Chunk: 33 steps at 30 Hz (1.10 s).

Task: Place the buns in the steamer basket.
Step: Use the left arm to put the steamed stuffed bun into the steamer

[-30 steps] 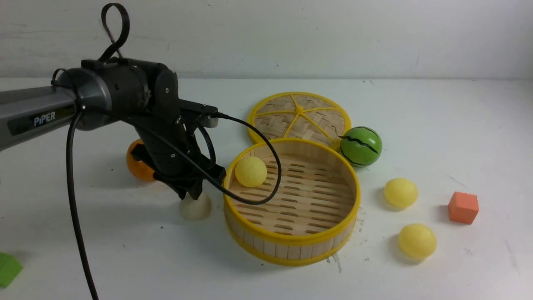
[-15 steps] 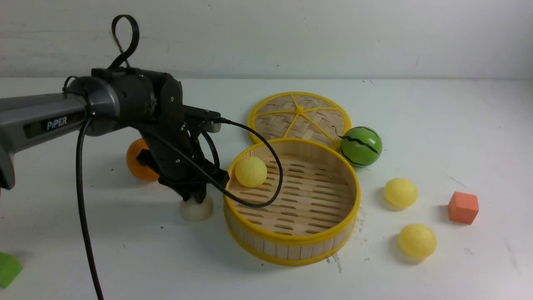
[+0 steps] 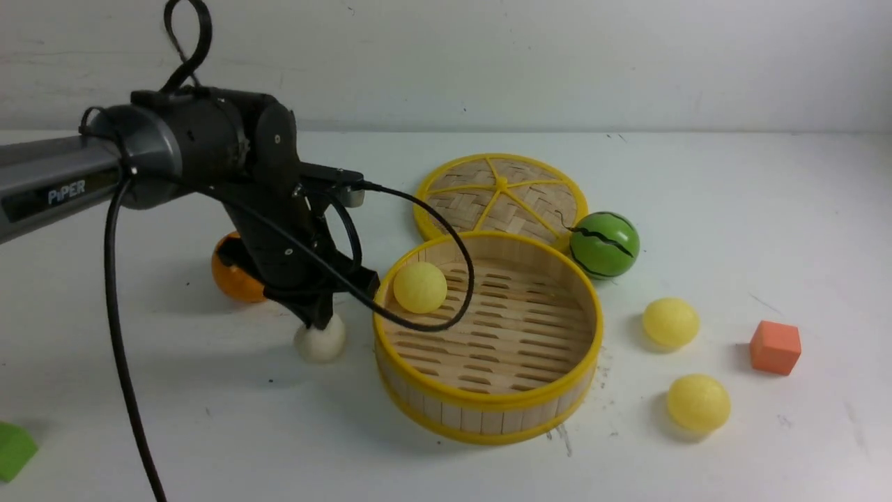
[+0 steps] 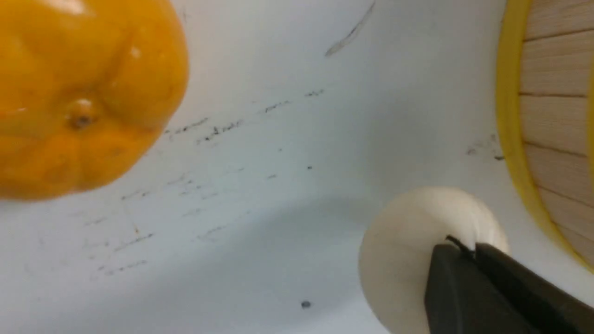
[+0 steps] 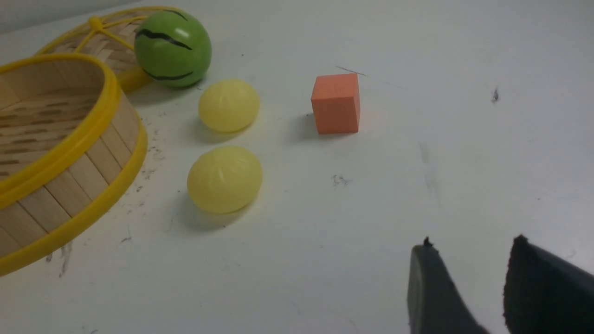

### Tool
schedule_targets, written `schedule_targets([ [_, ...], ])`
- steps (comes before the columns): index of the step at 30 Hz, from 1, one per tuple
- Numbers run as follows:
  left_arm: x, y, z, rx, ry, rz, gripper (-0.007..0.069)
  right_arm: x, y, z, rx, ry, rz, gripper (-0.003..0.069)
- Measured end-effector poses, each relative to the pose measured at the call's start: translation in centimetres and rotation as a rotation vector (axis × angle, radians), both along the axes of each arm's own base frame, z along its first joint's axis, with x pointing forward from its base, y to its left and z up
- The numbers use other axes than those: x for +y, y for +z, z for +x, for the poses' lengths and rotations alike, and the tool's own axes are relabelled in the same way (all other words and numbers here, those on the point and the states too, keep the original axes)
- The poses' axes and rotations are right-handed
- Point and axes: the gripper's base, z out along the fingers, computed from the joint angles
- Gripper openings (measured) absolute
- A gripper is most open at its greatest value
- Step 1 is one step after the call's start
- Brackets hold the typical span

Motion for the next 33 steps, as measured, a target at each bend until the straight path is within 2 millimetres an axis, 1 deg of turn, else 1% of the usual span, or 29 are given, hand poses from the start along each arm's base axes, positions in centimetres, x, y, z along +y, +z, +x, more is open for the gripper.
schedule_targets([
  [1,0.0,1.8,-0.5,-0.021,0.007,-0.026,-0.0013,0.0,0.0,0.0,0.000,0.000,0.000,0.0239],
  [2,0.0,2.1,-0.6,-0.026,0.008,-0.032,-0.0013,0.0,0.0,0.0,0.000,0.000,0.000,0.0239],
  [3,0.0,3.1,-1.0,-0.038,0.011,-0.055,-0.0013,0.0,0.0,0.0,0.000,0.000,0.000,0.0239],
  [4,-0.3,5.1,-1.8,-0.054,0.017,-0.120,-0.0013,0.0,0.0,0.0,0.000,0.000,0.000,0.0239],
  [5,-0.3,5.3,-1.9,-0.056,0.016,-0.126,-0.0013,0.0,0.0,0.0,0.000,0.000,0.000,0.0239],
  [6,-0.8,6.3,-2.5,-0.062,0.000,-0.169,-0.0013,0.0,0.0,0.0,0.000,0.000,0.000,0.0239],
  [7,-1.7,6.6,-3.0,-0.060,-0.026,-0.195,-0.0013,0.0,0.0,0.0,0.000,0.000,0.000,0.0239],
  [8,-1.8,6.6,-3.1,-0.060,-0.031,-0.195,-0.0013,0.0,0.0,0.0,0.000,0.000,0.000,0.0239],
  [9,-3.2,6.4,-3.6,-0.049,-0.072,-0.205,-0.0013,0.0,0.0,0.0,0.000,0.000,0.000,0.0239],
  [10,-3.4,6.4,-3.6,-0.047,-0.076,-0.206,-0.0013,0.0,0.0,0.0,0.000,0.000,0.000,0.0239],
  [11,-4.8,5.8,-4.0,-0.040,-0.116,-0.202,-0.0013,0.0,0.0,0.0,0.000,0.000,0.000,0.0239],
  [12,-5.6,5.4,-4.1,-0.042,-0.139,-0.198,-0.0013,0.0,0.0,0.0,0.000,0.000,0.000,0.0239],
  [13,-7.0,4.7,-4.4,-0.046,-0.174,-0.188,-0.0013,0.0,0.0,0.0,0.000,0.000,0.000,0.0239],
  [14,-7.9,4.1,-4.5,-0.050,-0.197,-0.174,-0.0013,0.0,0.0,0.0,0.000,0.000,-0.001,0.0239],
  [16,-9.2,2.9,-4.5,-0.059,-0.222,-0.148,-0.0013,0.0,0.0,0.0,0.000,0.000,-0.001,0.0239],
  [18,-9.5,1.8,-4.2,-0.053,-0.219,-0.125,-0.0013,0.0,0.0,0.0,0.000,0.000,-0.001,0.0239],
  [19,-9.6,1.8,-4.2,-0.054,-0.218,-0.127,-0.0013,0.0,0.0,0.0,0.000,0.000,-0.001,0.0239],
  [20,-9.6,1.0,-3.9,-0.048,-0.212,-0.108,-0.0013,0.0,0.0,0.0,0.000,0.000,-0.001,0.0239],
  [23,-9.6,-0.5,-3.1,-0.053,-0.206,-0.071,-0.0011,0.0,0.0,0.0,0.000,0.000,-0.001,0.0239],
  [27,-9.7,-1.4,-2.6,-0.074,-0.213,-0.051,0.0022,0.0,0.0,0.0,0.000,0.000,-0.001,0.0239],
  [29,-9.7,-1.5,-2.4,-0.080,-0.216,-0.042,0.0078,0.0,0.0,0.0,0.000,0.000,-0.001,0.0239],
  [30,-9.7,-1.5,-2.4,-0.078,-0.210,-0.042,0.0130,0.0,0.0,0.0,0.000,0.000,-0.001,0.0239],
  [31,-9.7,-1.5,-2.4,-0.079,-0.209,-0.042,0.0137,0.0,0.0,0.0,0.000,0.000,-0.001,0.0239],
  [33,-9.6,-1.3,-2.5,-0.074,-0.189,-0.046,0.0243,0.0,0.0,0.0,0.000,0.000,-0.001,0.0239],
])
